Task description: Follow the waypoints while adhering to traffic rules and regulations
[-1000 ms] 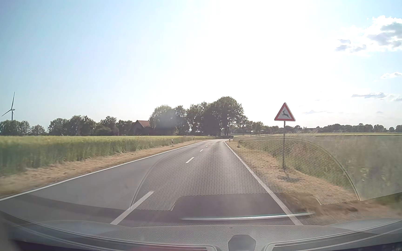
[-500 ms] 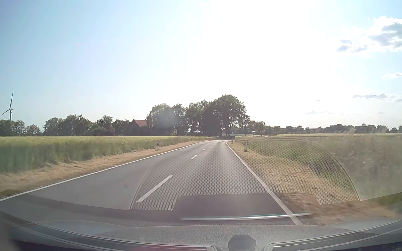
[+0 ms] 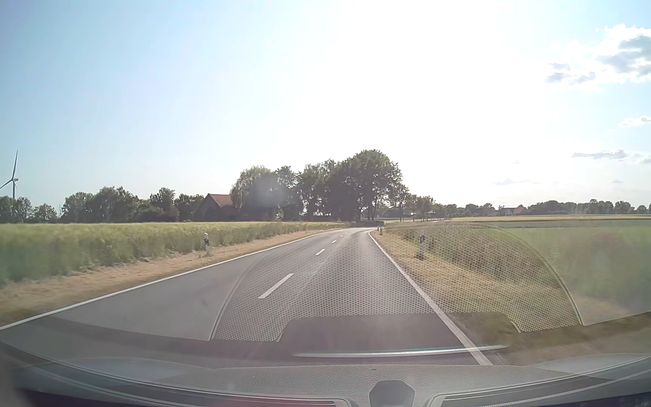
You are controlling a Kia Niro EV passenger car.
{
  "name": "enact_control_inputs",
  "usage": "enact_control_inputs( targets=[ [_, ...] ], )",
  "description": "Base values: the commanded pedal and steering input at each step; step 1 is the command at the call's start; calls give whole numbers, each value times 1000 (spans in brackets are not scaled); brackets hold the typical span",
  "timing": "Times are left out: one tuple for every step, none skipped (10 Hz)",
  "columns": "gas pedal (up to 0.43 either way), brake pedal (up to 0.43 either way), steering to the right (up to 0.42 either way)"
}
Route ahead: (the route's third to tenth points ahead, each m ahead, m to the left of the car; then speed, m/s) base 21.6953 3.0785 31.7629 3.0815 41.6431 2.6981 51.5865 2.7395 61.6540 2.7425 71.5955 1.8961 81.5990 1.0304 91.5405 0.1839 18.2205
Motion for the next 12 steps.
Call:
enact_control_inputs(
  targets=[
    [268,6,0],
    [260,6,0],
    [260,6,0],
    [260,6,0],
    [260,6,0],
    [248,6,1],
    [228,6,1],
    [228,6,1],
    [220,6,1],
    [220,6,2],
    [220,6,1],
    [220,6,2]
  ],
)
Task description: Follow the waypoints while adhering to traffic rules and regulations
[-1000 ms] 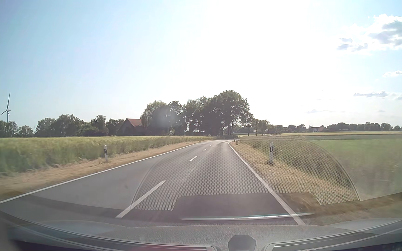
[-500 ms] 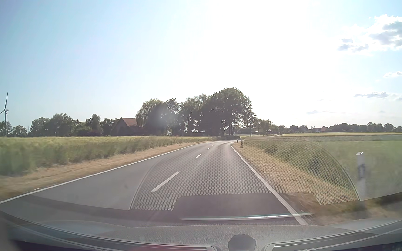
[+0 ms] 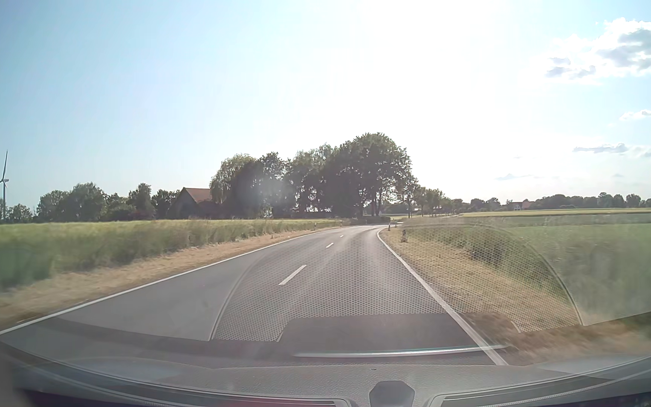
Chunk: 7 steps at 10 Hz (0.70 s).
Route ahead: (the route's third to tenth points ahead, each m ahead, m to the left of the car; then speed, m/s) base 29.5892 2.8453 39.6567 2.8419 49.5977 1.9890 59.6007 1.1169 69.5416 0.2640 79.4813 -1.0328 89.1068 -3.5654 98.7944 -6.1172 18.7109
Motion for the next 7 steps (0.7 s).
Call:
enact_control_inputs(
  targets=[
    [220,6,2],
    [220,6,2],
    [220,6,3],
    [220,6,4],
    [220,6,5],
    [220,6,6],
    [220,6,7]
  ],
)
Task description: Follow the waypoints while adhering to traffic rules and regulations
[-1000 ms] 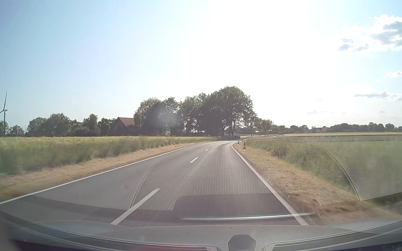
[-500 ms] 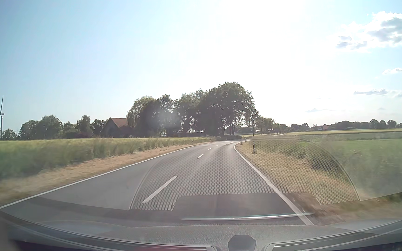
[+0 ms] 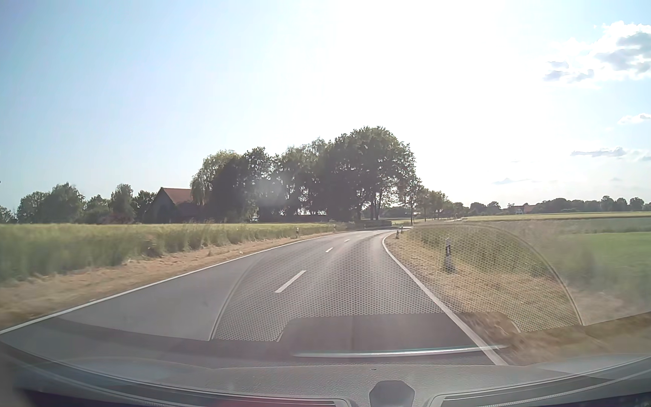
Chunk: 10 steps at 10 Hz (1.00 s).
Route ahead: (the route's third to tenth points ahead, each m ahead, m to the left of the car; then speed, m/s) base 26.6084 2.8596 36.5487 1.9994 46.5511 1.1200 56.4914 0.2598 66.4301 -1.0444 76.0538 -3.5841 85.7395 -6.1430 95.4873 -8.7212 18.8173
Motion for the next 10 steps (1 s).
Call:
enact_control_inputs(
  targets=[
    [209,6,7],
    [189,6,7],
    [169,6,7],
    [157,6,7],
    [169,6,7],
    [169,6,8],
    [169,6,9],
    [169,6,9],
    [157,6,9],
    [157,6,10]
  ],
)
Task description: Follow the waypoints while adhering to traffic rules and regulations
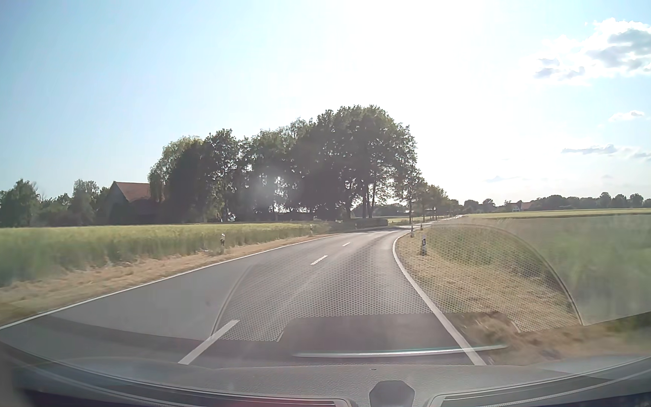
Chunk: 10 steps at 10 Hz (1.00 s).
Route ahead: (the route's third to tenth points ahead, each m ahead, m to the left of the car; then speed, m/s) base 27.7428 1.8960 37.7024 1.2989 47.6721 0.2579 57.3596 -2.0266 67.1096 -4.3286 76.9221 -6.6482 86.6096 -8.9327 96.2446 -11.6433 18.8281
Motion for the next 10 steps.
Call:
enact_control_inputs(
  targets=[
    [169,6,11],
    [209,6,13],
    [209,6,15],
    [209,6,16],
    [209,6,16],
    [209,6,18],
    [209,6,18],
    [209,6,19],
    [209,6,24],
    [209,6,25]
  ],
)
